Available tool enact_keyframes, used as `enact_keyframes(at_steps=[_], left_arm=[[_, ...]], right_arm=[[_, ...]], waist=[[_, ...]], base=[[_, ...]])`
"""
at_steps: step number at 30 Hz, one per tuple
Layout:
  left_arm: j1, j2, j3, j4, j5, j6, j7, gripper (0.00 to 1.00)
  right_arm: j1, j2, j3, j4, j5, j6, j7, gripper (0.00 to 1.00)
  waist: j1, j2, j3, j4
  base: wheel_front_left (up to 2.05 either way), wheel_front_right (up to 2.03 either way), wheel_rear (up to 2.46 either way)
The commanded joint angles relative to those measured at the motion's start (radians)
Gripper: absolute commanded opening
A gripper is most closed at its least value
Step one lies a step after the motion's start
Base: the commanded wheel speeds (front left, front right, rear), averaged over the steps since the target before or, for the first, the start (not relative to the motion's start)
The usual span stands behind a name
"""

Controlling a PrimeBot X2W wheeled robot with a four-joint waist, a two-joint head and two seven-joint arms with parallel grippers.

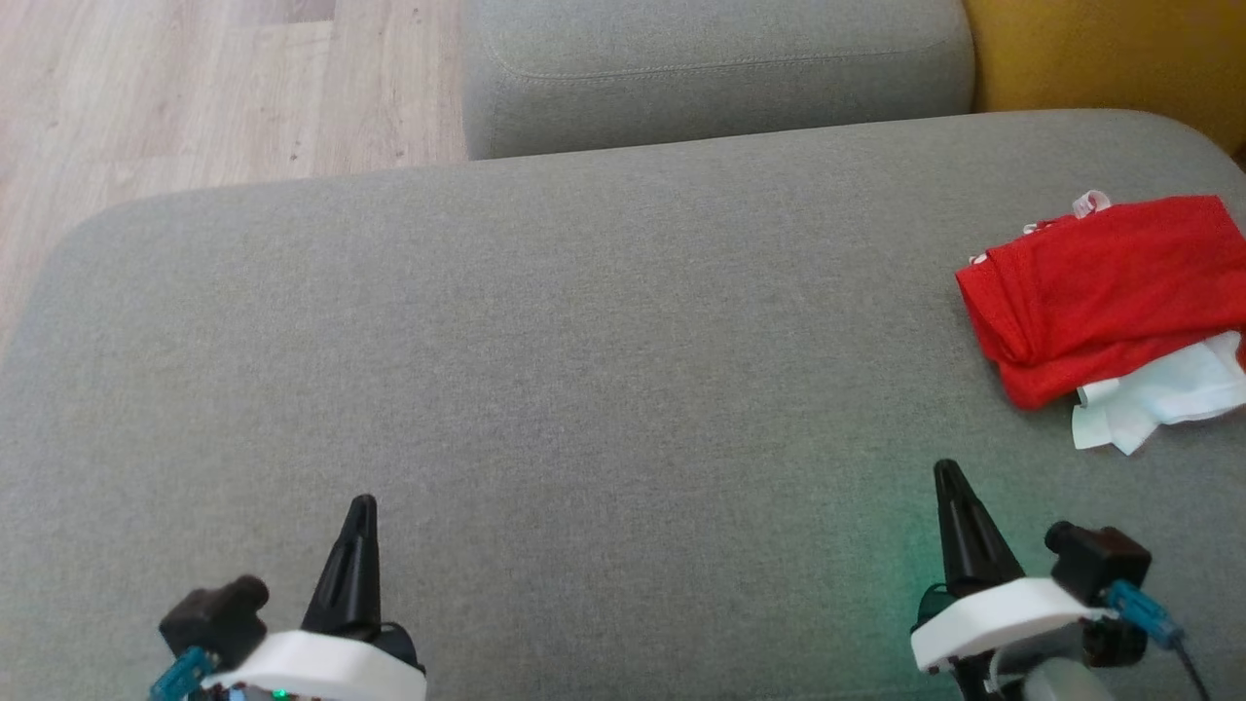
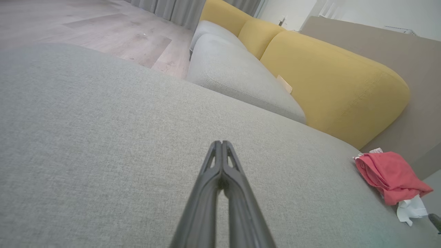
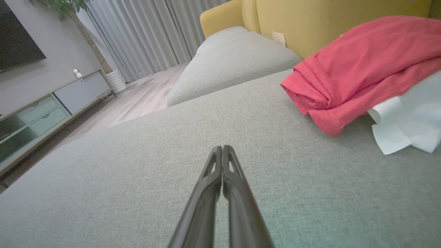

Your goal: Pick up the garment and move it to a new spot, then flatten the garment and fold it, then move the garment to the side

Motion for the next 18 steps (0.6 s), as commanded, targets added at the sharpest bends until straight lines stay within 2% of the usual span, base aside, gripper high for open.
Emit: enact_keyframes(at_steps=[1, 18], left_arm=[[-0.043, 0.002, 0.007, -0.033, -0.027, -0.002, 0.005, 0.00], [-0.072, 0.009, 0.038, -0.015, -0.212, -0.013, 0.053, 0.00]], right_arm=[[-0.047, -0.002, -0.007, -0.037, 0.034, 0.000, 0.008, 0.00], [-0.050, -0.005, -0.036, -0.064, 0.237, 0.000, 0.060, 0.00]], waist=[[0.0000, 0.0000, 0.000, 0.000], [0.0000, 0.0000, 0.002, 0.003]], base=[[0.00, 0.00, 0.00], [0.00, 0.00, 0.00]])
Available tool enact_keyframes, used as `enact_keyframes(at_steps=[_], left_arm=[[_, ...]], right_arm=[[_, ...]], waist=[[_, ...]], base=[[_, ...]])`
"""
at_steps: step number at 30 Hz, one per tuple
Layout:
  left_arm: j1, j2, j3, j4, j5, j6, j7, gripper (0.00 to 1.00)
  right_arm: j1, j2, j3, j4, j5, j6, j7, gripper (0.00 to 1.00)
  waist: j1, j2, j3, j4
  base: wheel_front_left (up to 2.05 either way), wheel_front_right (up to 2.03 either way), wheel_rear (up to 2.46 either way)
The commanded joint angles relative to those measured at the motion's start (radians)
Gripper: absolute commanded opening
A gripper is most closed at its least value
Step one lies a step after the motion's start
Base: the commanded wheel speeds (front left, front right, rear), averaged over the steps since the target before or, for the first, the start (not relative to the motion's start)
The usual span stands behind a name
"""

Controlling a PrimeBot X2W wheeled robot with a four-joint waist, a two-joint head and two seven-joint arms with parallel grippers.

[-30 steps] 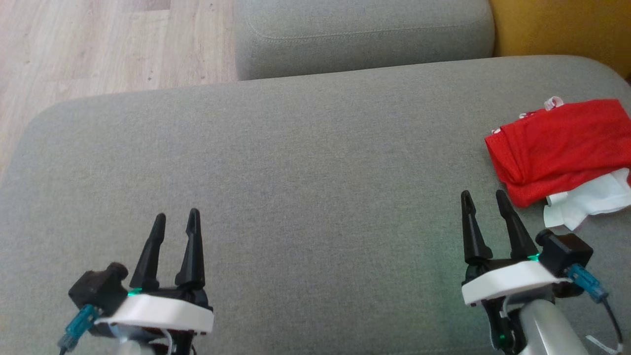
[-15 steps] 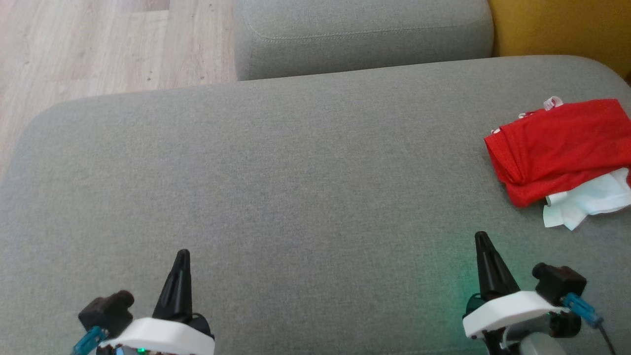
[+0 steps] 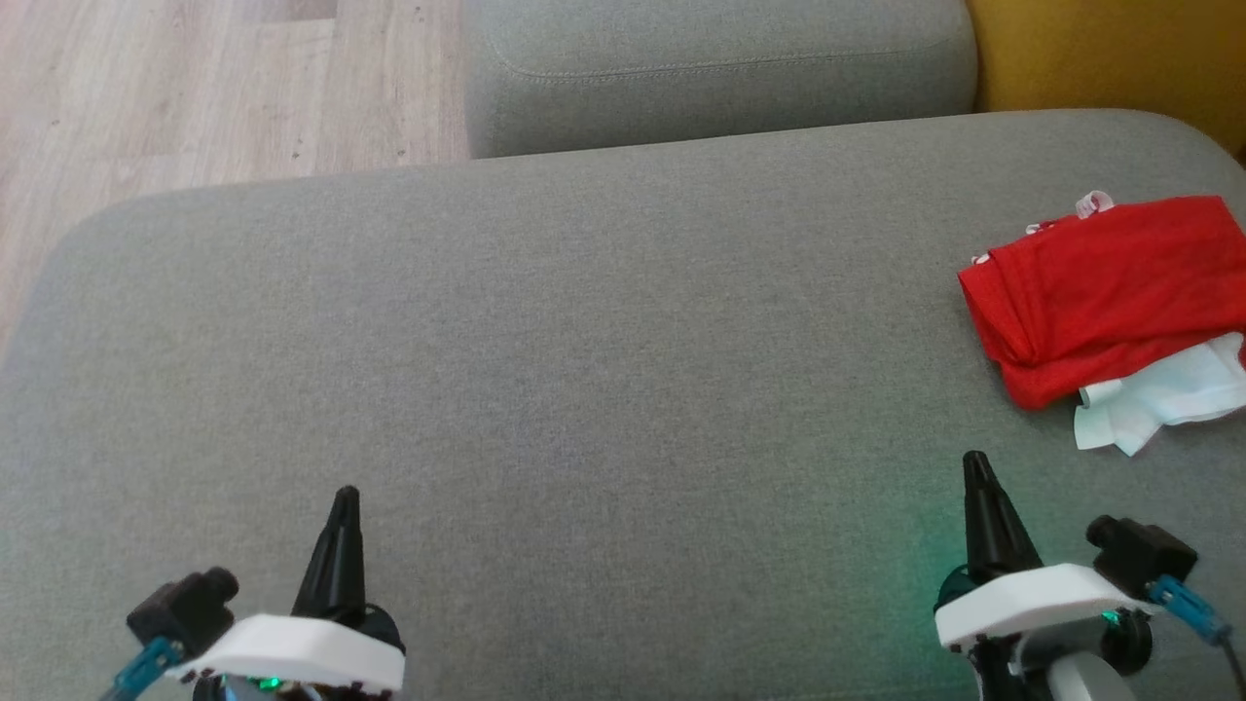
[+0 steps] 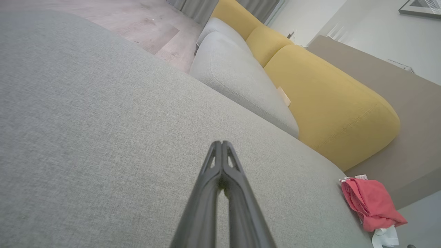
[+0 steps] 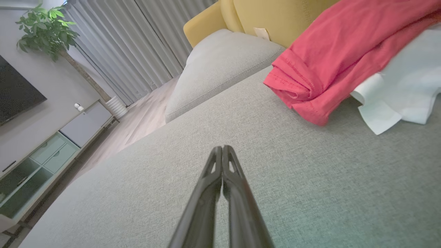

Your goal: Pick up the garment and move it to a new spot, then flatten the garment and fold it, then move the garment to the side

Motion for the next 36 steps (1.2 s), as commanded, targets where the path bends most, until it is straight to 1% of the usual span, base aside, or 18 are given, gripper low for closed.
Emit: enact_keyframes(at_steps=[1, 36], left_arm=[[-0.050, 0.008, 0.019, -0.027, -0.028, -0.009, 0.008, 0.00], [-0.100, 0.015, 0.083, -0.004, -0.351, -0.027, 0.100, 0.00]], right_arm=[[-0.052, -0.005, -0.007, -0.039, 0.032, 0.000, 0.010, 0.00], [-0.058, -0.008, -0.064, -0.087, 0.390, 0.000, 0.105, 0.00]], waist=[[0.0000, 0.0000, 0.000, 0.000], [0.0000, 0.0000, 0.003, 0.005]], base=[[0.00, 0.00, 0.00], [0.00, 0.00, 0.00]])
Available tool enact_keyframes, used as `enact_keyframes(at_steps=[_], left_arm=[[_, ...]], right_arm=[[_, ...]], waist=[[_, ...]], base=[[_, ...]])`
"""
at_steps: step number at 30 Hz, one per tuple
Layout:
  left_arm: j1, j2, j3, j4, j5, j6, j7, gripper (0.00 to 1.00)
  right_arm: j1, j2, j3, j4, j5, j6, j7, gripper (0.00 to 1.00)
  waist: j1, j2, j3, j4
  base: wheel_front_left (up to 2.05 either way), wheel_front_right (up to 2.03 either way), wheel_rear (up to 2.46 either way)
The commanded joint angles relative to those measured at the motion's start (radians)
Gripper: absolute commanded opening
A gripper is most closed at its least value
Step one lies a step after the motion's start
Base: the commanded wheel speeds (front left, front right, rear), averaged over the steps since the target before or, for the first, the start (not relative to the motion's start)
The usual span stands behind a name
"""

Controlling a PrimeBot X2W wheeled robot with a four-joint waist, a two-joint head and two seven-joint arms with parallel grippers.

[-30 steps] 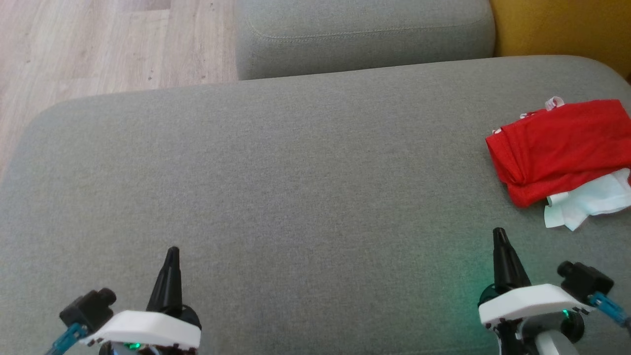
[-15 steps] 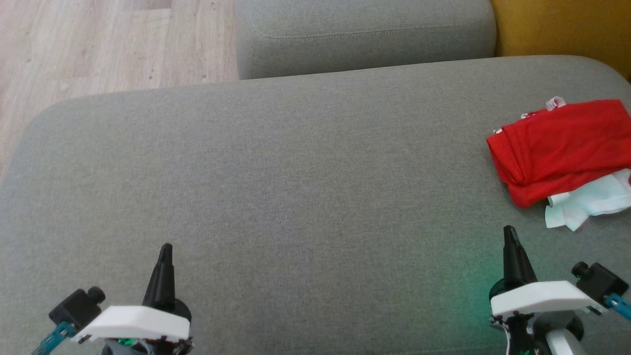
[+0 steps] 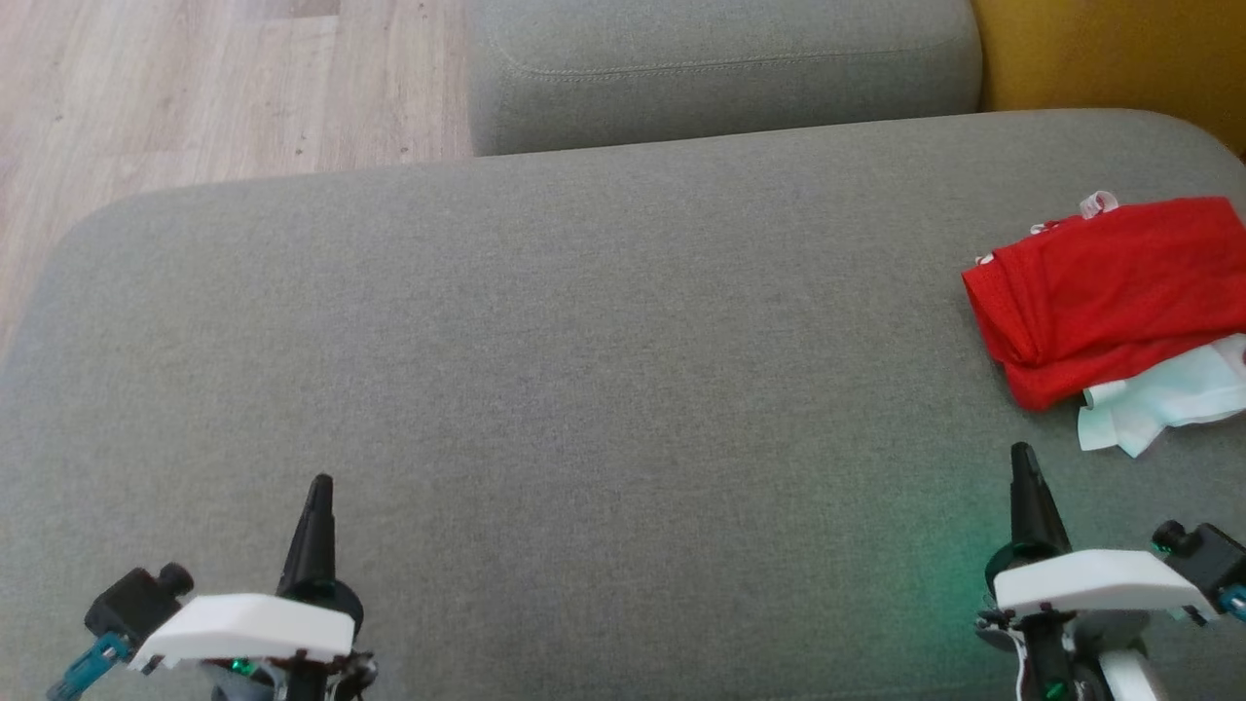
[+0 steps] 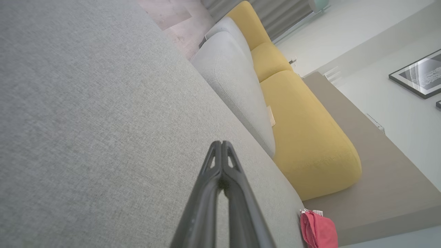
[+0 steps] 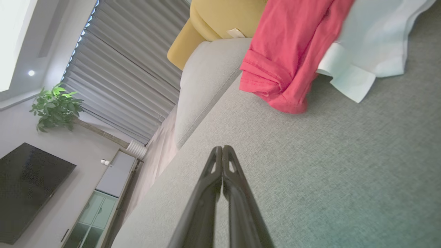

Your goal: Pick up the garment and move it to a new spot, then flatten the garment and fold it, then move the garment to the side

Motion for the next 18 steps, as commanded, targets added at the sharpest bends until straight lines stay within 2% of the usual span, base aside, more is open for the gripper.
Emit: enact_keyframes(at_steps=[1, 18], left_arm=[[-0.060, 0.013, 0.033, -0.028, -0.029, -0.006, 0.007, 0.00], [-0.085, 0.014, 0.067, -0.015, -0.188, -0.015, 0.055, 0.00]], right_arm=[[-0.057, -0.008, -0.001, -0.042, 0.033, 0.000, 0.008, 0.00], [-0.060, -0.008, -0.031, -0.066, 0.211, -0.001, 0.057, 0.00]], waist=[[0.0000, 0.0000, 0.000, 0.000], [0.0000, 0.0000, 0.002, 0.003]], base=[[0.00, 0.00, 0.00], [0.00, 0.00, 0.00]])
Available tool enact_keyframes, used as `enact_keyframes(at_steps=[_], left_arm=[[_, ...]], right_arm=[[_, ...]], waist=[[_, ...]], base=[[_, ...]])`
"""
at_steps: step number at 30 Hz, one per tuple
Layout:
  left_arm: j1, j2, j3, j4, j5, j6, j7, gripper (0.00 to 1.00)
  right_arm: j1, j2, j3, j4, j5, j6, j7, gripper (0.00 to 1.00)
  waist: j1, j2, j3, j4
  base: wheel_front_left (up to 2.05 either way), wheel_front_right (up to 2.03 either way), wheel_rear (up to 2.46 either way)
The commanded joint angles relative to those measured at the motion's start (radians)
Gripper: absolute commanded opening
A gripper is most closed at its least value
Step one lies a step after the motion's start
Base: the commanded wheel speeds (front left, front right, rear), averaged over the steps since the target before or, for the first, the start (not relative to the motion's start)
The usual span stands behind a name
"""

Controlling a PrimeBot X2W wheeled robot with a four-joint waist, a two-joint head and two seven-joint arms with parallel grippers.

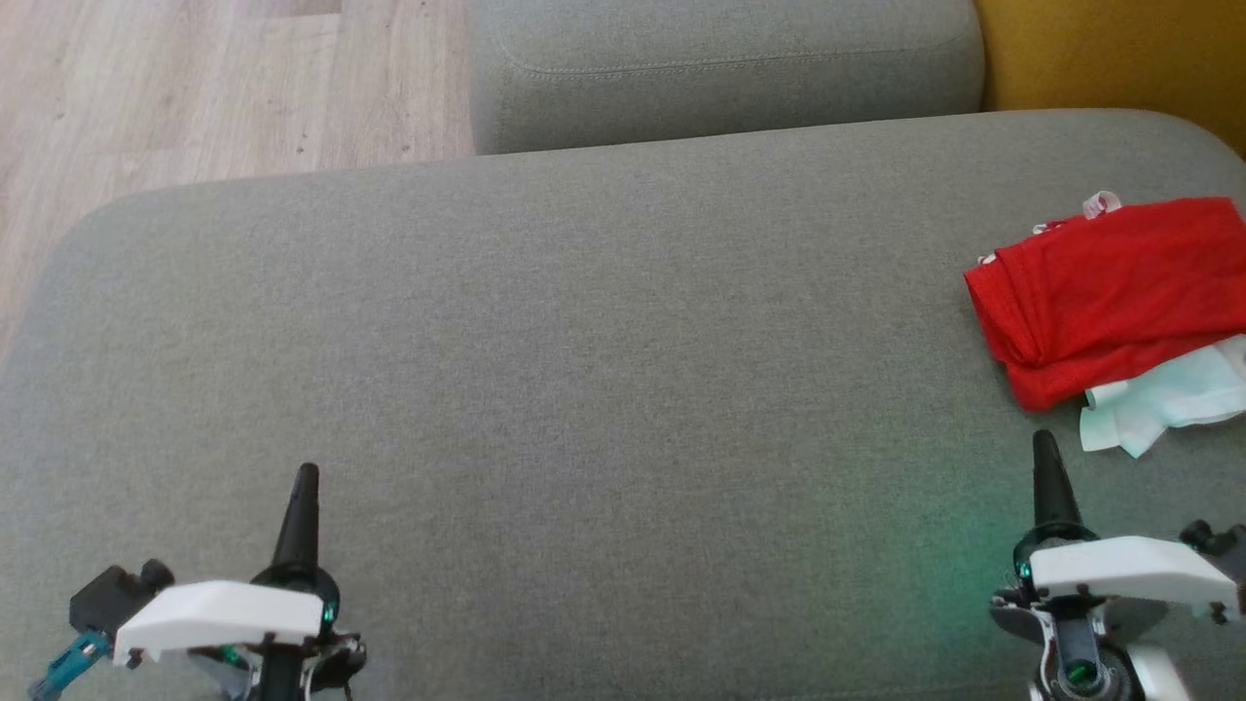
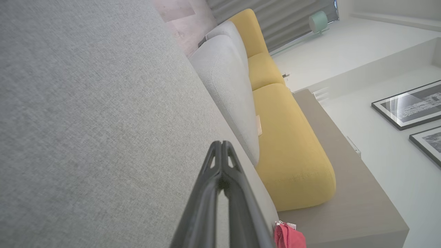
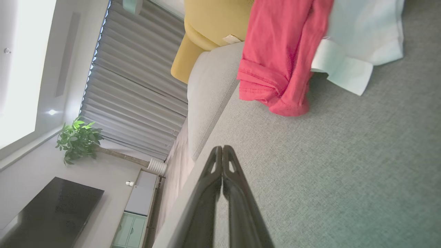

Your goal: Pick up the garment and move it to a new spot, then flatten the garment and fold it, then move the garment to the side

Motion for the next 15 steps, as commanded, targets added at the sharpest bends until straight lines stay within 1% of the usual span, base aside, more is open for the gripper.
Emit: enact_keyframes(at_steps=[1, 15], left_arm=[[-0.062, 0.014, 0.036, -0.025, -0.029, -0.007, 0.008, 0.00], [-0.081, 0.014, 0.064, -0.015, -0.150, -0.014, 0.045, 0.00]], right_arm=[[-0.047, -0.008, 0.004, -0.043, 0.032, -0.001, 0.010, 0.00], [-0.050, -0.008, -0.020, -0.061, 0.168, -0.001, 0.048, 0.00]], waist=[[0.0000, 0.0000, 0.000, 0.000], [0.0000, 0.0000, 0.001, 0.002]], base=[[0.00, 0.00, 0.00], [0.00, 0.00, 0.00]])
